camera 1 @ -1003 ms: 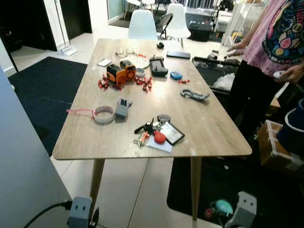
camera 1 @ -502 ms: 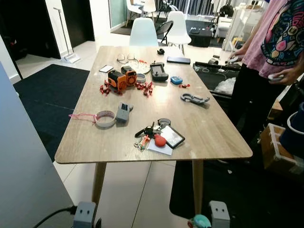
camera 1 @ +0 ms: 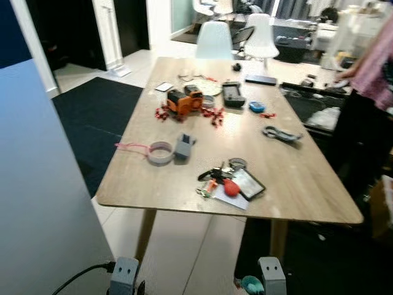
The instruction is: Hang keys on a hook
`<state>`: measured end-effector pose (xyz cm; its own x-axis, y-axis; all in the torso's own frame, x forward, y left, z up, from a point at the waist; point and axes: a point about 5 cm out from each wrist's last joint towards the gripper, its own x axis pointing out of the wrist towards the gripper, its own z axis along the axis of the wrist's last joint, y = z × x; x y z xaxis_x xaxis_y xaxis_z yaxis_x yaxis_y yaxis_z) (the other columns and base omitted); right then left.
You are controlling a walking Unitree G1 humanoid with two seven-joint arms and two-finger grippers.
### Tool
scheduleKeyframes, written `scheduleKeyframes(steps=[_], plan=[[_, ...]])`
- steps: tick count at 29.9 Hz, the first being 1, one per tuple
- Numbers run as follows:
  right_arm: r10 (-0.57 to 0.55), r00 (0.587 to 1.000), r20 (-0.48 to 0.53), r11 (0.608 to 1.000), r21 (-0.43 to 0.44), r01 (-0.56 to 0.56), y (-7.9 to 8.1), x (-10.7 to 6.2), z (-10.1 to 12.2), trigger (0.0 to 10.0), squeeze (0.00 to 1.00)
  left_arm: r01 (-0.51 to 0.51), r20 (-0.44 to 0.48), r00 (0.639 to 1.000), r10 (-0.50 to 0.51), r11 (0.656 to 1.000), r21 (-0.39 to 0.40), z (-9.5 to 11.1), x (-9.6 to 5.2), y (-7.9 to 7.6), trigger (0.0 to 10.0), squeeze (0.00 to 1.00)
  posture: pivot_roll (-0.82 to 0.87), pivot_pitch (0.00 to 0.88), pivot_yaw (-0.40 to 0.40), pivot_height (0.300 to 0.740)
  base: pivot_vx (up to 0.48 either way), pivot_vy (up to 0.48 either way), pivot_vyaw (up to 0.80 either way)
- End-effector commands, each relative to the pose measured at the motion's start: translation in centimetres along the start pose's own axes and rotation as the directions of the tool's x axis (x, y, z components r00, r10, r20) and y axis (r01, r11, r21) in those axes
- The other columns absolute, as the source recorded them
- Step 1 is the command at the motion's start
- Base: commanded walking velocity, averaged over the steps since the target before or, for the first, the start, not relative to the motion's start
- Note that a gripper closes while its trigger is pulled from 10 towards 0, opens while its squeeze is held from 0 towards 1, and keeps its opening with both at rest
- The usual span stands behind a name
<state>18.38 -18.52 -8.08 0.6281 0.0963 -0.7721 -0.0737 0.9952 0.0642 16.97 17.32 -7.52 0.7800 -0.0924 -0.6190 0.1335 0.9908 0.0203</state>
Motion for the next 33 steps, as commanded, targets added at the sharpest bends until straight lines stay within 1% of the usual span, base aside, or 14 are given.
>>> scheduleKeyframes(steps=[1,4,17,23,25,29,33], plan=[[0.003,1.0,-0.012,1.0,-0.014,-0.003,0.1,0.0,-0.1,10.0,0.0,-0.02,-0.005,1.0,0.02,1.0,-0.013,-0.2,0.0,0.1,10.0,0.0,0.04,0.0,-0.053,0.74,0.0,0.0,0.8],[0.004,1.0,-0.016,1.0,-0.021,-0.004,0.1,0.0,-0.2,10.0,0.0,-0.029,-0.028,0.999,0.028,0.999,-0.022,-0.4,0.0,0.2,10.0,0.0,0.04,0.0,-0.054,0.74,0.0,0.0,0.8],[0.008,1.0,-0.024,0.999,-0.034,-0.009,0.1,0.0,-0.3,10.0,0.0,-0.034,-0.051,0.998,0.032,0.999,-0.031,-0.9,-0.1,0.0,10.0,0.0,0.04,0.0,-0.057,0.74,0.0,0.0,0.8],[0.014,1.0,-0.026,0.999,-0.044,-0.015,0.2,0.0,-0.3,10.0,0.0,-0.041,-0.066,0.997,0.038,0.998,-0.042,-1.5,-0.4,-0.2,10.0,0.0,0.04,0.0,-0.06,0.74,0.0,0.0,0.8],[0.016,1.0,-0.026,0.999,-0.045,-0.017,0.2,0.0,-0.3,10.0,0.0,-0.041,-0.069,0.997,0.038,0.998,-0.044,-1.6,-0.5,-0.2,10.0,0.0,0.04,0.0,-0.061,0.74,0.0,0.0,0.8],[0.023,0.999,-0.03,0.999,-0.047,-0.024,0.2,0.0,-0.3,10.0,0.0,-0.054,-0.109,0.993,0.047,0.996,-0.066,-2.2,-0.7,0.2,10.0,0.0,0.05,0.0,-0.062,0.74,0.0,0.0,0.8],[0.027,0.999,-0.035,0.999,-0.046,-0.029,0.3,0.0,-0.4,10.0,0.0,-0.063,-0.123,0.991,0.054,0.995,-0.071,-2.3,-0.7,0.4,10.0,0.0,0.05,0.0,-0.063,0.74,0.0,0.0,0.8]])
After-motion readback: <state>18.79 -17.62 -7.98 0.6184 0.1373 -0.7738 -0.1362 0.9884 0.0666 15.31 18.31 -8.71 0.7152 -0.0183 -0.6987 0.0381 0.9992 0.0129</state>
